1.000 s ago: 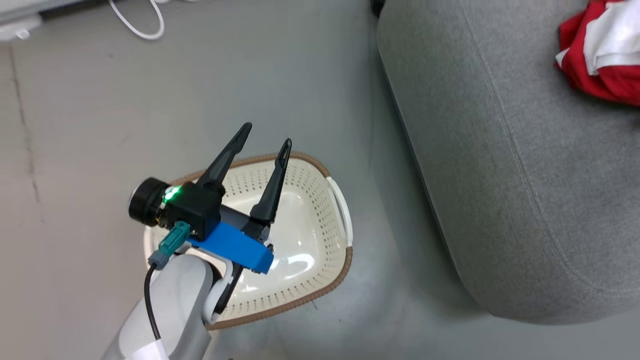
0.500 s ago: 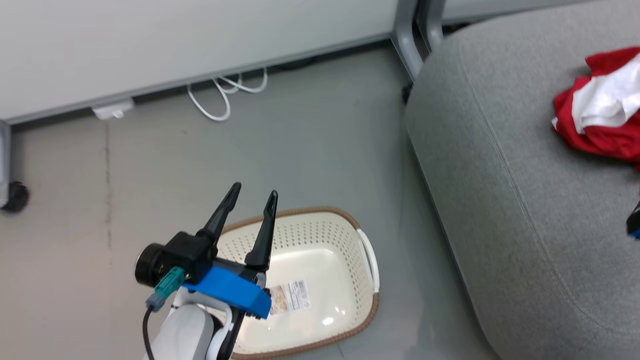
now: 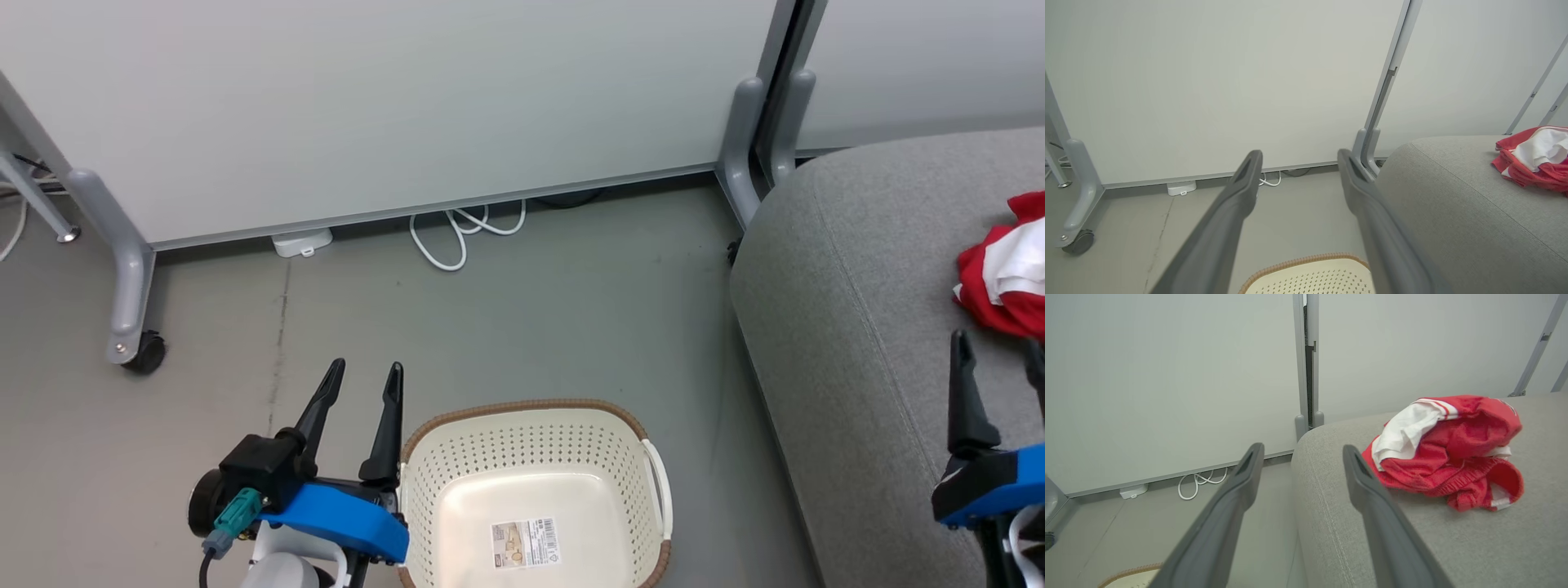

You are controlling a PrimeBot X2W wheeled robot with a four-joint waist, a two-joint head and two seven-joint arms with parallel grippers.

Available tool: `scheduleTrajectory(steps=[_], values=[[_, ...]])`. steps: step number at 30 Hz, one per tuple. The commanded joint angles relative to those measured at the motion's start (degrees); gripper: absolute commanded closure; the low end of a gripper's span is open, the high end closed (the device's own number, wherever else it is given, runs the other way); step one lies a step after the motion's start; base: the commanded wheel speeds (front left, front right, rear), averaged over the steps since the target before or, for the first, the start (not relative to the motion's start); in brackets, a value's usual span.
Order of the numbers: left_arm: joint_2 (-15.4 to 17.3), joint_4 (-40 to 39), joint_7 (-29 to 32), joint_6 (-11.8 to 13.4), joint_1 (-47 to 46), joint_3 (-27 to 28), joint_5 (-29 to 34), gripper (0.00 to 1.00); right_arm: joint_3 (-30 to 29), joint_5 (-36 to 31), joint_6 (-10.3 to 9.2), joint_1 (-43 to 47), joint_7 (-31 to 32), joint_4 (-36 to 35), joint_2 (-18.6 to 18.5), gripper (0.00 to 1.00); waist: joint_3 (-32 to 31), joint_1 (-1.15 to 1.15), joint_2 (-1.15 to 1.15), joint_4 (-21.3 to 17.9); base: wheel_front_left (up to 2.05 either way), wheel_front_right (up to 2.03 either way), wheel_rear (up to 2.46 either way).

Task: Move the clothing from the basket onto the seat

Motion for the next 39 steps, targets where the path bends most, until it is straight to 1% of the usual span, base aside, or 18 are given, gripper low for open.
scheduleTrajectory(steps=[1,8,15,20,39], values=[[-0.3,0.2,-0.3,-0.1,0.7,0.6,0.2,0.0,0.5,0.0,0.01,1.8,-0.2,-0.9,0.6,0.0,-1.2,0.01,0.0,1.3,0.0,0.0,0.0],[-0.7,1.2,-0.3,-0.1,2.2,4.0,0.8,0.0,3.7,0.8,0.01,6.0,-1.8,-2.0,1.9,0.0,-2.7,0.01,0.0,3.2,0.0,0.0,0.0],[-0.8,2.2,-0.3,-0.1,3.0,6.2,1.1,0.0,8.2,2.0,0.01,8.3,-3.4,-0.5,2.1,0.0,-3.3,0.01,0.0,4.3,0.0,0.0,0.0],[-0.9,2.8,-0.3,-0.1,3.5,6.8,1.4,0.0,10.1,2.4,0.02,8.5,-4.1,1.1,2.1,0.0,-3.7,0.01,0.0,4.7,0.0,0.0,0.0],[-1.5,4.4,-0.3,-0.1,3.6,6.2,1.8,0.0,10.5,1.9,0.01,8.0,-4.0,3.1,2.1,0.0,-4.9,0.01,0.0,5.2,0.0,0.0,0.0]])
